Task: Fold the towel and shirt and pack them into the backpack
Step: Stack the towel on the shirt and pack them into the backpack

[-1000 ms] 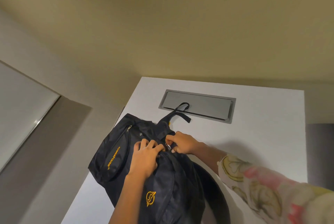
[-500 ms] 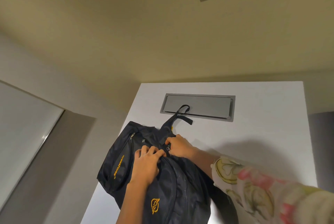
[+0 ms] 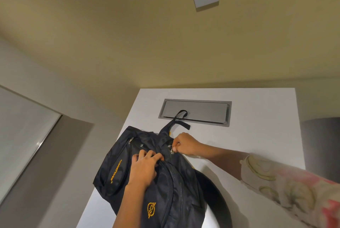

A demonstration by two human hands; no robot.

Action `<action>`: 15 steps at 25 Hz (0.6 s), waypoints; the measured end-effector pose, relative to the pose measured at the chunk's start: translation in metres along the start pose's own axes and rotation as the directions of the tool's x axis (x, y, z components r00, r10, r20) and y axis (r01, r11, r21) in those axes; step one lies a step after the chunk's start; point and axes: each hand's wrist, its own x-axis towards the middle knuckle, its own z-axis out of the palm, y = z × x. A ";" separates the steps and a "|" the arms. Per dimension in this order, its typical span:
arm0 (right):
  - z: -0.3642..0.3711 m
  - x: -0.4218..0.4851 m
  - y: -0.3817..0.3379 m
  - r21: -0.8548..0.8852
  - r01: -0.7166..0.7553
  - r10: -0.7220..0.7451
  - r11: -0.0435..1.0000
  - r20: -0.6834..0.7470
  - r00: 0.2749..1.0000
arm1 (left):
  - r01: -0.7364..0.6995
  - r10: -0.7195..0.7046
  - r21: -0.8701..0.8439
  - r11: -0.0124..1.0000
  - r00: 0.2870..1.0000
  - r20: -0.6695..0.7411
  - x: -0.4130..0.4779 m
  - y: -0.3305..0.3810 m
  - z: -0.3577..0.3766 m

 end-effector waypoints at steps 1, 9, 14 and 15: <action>0.000 -0.007 -0.001 0.002 0.008 -0.008 1.000 -0.002 1.000 | 0.018 -0.018 -0.007 1.000 1.000 0.016 -0.001 0.002 -0.001; -0.020 -0.078 -0.004 0.008 0.058 -0.058 0.998 0.007 0.998 | 0.152 -0.130 -0.147 0.977 0.980 0.149 -0.023 0.029 -0.004; -0.016 -0.113 -0.015 -0.028 0.070 -0.070 0.997 -0.014 0.997 | 0.431 -0.399 -0.477 0.766 0.900 0.174 -0.057 0.063 -0.024; -0.014 -0.120 -0.017 -0.032 0.067 -0.067 0.997 -0.022 0.997 | 0.464 -0.390 -0.569 0.679 0.885 0.255 -0.061 0.070 -0.029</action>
